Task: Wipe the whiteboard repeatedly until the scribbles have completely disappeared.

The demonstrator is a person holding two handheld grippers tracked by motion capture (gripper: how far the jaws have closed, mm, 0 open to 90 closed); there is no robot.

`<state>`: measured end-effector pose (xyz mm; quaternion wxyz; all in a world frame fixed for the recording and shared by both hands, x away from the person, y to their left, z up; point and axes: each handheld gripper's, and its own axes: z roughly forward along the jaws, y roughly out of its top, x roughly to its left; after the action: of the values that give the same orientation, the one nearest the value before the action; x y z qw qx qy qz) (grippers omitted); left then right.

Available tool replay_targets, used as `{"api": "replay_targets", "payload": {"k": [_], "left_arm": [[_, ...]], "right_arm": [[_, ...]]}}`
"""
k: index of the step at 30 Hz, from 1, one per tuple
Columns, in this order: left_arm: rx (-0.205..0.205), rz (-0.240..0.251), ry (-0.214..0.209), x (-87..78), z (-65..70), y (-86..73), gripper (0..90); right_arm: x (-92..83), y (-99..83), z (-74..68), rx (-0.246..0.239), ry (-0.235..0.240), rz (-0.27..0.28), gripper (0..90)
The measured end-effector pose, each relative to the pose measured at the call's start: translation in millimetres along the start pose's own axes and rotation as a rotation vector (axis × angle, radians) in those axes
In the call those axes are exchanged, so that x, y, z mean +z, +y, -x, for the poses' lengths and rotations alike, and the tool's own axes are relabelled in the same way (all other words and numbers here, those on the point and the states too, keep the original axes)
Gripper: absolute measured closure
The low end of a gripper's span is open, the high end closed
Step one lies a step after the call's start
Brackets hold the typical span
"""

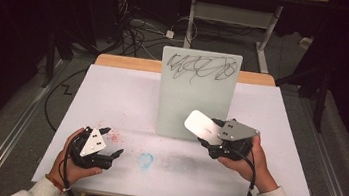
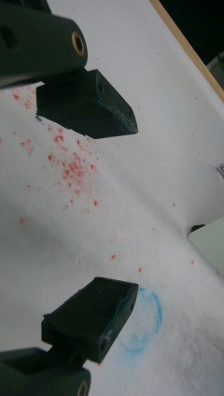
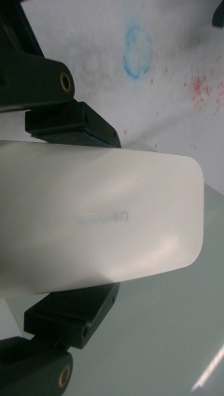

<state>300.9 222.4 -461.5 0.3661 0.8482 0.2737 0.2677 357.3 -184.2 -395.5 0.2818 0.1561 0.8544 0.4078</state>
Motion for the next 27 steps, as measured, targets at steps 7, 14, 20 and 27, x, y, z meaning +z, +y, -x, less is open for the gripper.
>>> {"api": "replay_targets", "payload": {"k": [7,14,20,27], "left_arm": [[-0.001,0.033,0.027,-3.9,0.1,1.4,21.2],[0.01,0.017,0.018,-0.1,2.1,2.9,21.1],[0.006,0.009,0.02,1.9,2.7,2.5,21.1],[0.017,-0.014,0.011,5.7,4.7,2.3,21.1]], "right_arm": [[-1.1,2.2,-0.2,-0.02,-0.09,0.012,30.8],[-7.0,5.2,8.0,-0.004,-0.194,0.061,30.9],[-10.6,11.6,22.8,0.027,-0.318,0.128,30.9],[-6.0,20.1,38.5,0.038,-0.519,0.193,30.9]]}}
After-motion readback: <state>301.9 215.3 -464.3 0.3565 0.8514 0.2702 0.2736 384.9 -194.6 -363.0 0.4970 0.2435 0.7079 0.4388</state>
